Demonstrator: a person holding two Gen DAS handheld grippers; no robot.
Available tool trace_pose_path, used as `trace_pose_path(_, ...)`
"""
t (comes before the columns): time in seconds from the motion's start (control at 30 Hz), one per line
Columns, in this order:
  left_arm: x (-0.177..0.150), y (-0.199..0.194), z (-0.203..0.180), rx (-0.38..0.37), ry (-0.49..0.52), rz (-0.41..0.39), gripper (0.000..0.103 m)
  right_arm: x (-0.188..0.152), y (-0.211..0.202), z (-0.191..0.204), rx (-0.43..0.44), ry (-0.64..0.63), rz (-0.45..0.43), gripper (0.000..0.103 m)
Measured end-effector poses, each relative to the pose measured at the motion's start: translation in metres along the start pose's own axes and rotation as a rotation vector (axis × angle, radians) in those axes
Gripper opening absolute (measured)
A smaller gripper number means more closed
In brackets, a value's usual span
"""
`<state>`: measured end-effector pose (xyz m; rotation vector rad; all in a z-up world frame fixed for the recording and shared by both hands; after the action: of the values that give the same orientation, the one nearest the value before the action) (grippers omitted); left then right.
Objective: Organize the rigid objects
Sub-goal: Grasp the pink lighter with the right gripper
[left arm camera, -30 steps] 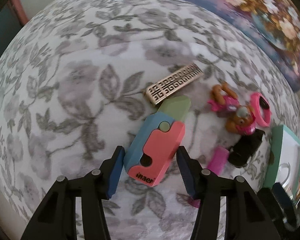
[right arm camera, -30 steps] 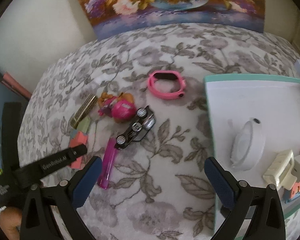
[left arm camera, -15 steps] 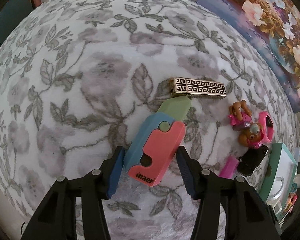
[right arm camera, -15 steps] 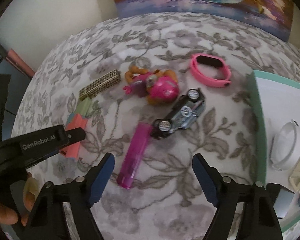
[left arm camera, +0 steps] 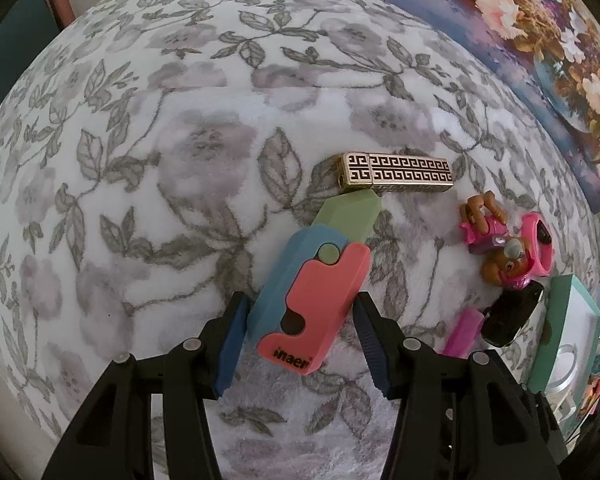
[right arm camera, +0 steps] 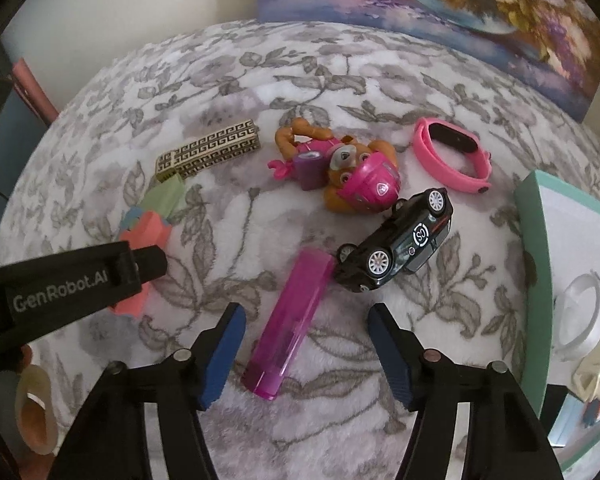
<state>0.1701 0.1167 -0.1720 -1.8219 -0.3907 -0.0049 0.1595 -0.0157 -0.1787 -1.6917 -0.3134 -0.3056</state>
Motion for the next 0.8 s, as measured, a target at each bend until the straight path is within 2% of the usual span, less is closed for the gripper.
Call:
trace_pose_path(0.17,0.001,0.001,-0.005,0.035,0.029,-0.004,0.055,0.002,0.001,-0.003,-0.016,-0.004,-0.009,0.057)
trace_pose_path(0.4,0.002,0.005,-0.014,0.078,0.073,-0.013,0.055,-0.002,-0.002,-0.017,-0.018,0.007,-0.012,0.031)
trace_pose_path(0.6,-0.001,0.007,-0.023,0.074,0.085,-0.011,0.052,-0.006,-0.003,-0.02,-0.003,0.004,-0.006,0.022)
trace_pose_path(0.8,-0.014,0.007,-0.039,0.063,0.109,0.002,0.049,-0.016,-0.008,-0.024,0.015,0.014,0.015,0.021)
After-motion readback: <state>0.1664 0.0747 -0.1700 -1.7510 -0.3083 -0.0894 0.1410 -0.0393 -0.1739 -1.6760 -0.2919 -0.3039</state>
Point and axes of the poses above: each gripper's, at about its wrist camera, not at the fingertips, and y roughly the way its jaws point, z to its left, x to its top, the point moved 10 cm from there along y, roughly the way its jaws point, and after that the axes turned 12 degrees about -x, right-handed, at the moved point
